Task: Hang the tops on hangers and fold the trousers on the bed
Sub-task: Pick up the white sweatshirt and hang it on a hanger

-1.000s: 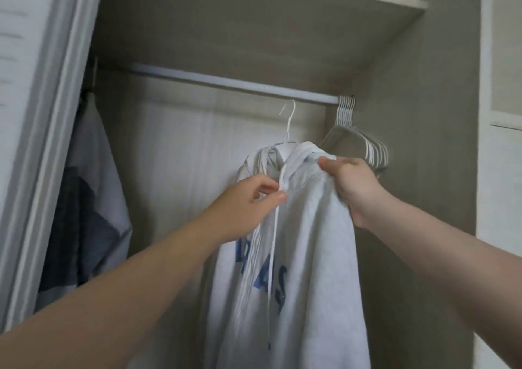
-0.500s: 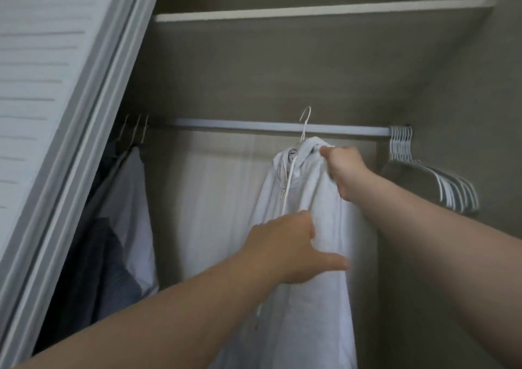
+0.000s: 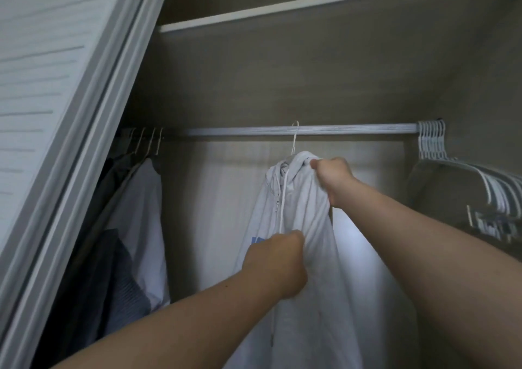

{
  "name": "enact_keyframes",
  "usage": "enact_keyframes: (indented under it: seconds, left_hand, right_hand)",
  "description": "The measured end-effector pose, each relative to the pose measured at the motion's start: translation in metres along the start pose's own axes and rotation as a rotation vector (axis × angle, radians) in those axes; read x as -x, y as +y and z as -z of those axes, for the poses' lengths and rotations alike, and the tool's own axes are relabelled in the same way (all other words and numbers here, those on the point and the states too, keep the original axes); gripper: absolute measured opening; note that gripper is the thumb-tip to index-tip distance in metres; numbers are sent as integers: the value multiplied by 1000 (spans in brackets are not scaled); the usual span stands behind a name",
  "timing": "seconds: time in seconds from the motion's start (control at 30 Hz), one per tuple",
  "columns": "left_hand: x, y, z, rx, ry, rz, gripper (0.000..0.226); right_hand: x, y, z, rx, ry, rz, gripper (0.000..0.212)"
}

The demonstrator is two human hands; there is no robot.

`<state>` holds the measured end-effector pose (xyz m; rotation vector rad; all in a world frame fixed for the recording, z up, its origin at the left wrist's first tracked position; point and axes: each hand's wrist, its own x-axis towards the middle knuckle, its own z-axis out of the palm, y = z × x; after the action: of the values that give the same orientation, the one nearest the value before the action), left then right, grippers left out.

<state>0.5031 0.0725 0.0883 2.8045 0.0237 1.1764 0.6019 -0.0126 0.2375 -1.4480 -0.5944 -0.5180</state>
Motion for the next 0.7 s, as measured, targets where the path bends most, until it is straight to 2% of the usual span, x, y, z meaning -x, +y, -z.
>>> enact_keyframes:
  seconds: [0.13, 0.2, 0.3, 0.37, 0.43, 0.53, 0.6, 0.7]
  left_hand:
    - [6, -25, -5, -48, -22, 0, 11]
    - [10, -38, -4, -44, -21, -3, 9]
    - [15, -58, 5, -43, -35, 38, 15]
    - [20, -72, 10, -73, -33, 72, 23]
    - [25, -87, 16, -108, -13, 98, 22]
    - [34, -107, 29, -169, -25, 122, 13]
    - [40, -118, 40, -235, -20, 144, 7]
    - [50, -134, 57, -325, -25, 192, 14]
  right_hand:
    - [3, 17, -14, 4, -67, -18, 17]
    - [10, 17, -18, 9, -86, -16, 27]
    - [28, 12, -21, 229, -119, 116, 34]
    - [45, 7, -23, 408, -154, 203, 30]
    - [58, 4, -28, 467, -208, 263, 28]
    - [62, 1, -47, 576, -193, 382, 29]
    - [61, 0, -65, 518, -212, 397, 28]
    - [59, 7, -92, 325, -265, 339, 22]
